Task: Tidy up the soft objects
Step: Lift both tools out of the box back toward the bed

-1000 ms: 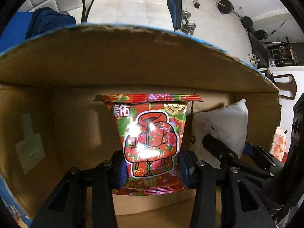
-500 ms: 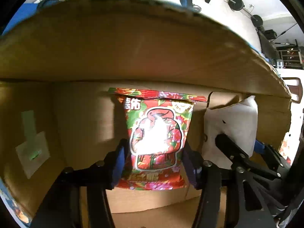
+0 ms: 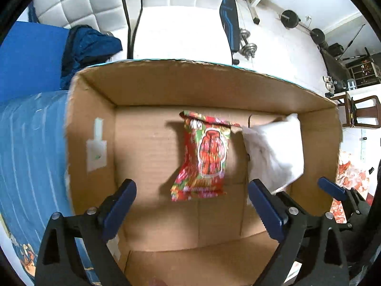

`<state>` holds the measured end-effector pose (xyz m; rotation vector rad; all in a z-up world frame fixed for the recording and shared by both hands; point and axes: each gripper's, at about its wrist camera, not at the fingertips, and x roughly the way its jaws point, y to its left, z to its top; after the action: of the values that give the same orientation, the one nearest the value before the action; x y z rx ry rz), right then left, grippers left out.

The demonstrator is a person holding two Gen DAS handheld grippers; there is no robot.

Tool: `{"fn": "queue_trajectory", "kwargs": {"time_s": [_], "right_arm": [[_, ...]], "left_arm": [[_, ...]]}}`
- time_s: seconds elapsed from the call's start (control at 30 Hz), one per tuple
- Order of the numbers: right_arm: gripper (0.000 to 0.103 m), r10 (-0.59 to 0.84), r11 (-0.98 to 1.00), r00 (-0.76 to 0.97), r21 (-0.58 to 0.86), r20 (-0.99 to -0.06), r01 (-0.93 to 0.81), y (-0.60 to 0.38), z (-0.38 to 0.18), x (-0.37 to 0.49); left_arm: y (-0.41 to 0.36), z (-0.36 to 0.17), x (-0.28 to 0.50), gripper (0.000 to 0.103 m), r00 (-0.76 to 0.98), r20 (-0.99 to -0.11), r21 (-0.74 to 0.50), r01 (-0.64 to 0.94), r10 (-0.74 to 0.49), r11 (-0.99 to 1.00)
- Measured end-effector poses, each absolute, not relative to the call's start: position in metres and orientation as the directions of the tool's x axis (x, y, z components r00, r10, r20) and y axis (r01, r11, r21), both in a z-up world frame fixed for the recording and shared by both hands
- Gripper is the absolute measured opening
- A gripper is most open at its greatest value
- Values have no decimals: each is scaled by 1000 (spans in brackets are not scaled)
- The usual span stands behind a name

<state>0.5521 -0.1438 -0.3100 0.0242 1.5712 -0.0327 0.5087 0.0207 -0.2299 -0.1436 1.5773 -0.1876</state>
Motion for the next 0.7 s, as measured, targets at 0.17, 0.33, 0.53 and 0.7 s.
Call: {"fn": "queue_trajectory", "kwargs": {"time_s": [0.17, 0.33, 0.53, 0.7], "right_arm": [[103, -28, 999, 56, -26, -998, 38, -128, -295, 519], [103, -37, 999, 127, -33, -991, 40, -119, -272, 476], [103, -37, 999, 212, -29, -977, 39, -131, -208, 399], [103, -58, 998, 299, -46, -952, 48, -129, -162, 360]], "left_arm": [[29, -233, 483, 103, 75, -979, -188, 31, -189, 982], [42, -215, 451, 103, 155, -971, -180, 31, -182, 983], [51, -194, 418, 103, 241, -957, -149, 59, -159, 987], [51, -164, 382, 103, 310, -939, -132, 83, -152, 988]]}}
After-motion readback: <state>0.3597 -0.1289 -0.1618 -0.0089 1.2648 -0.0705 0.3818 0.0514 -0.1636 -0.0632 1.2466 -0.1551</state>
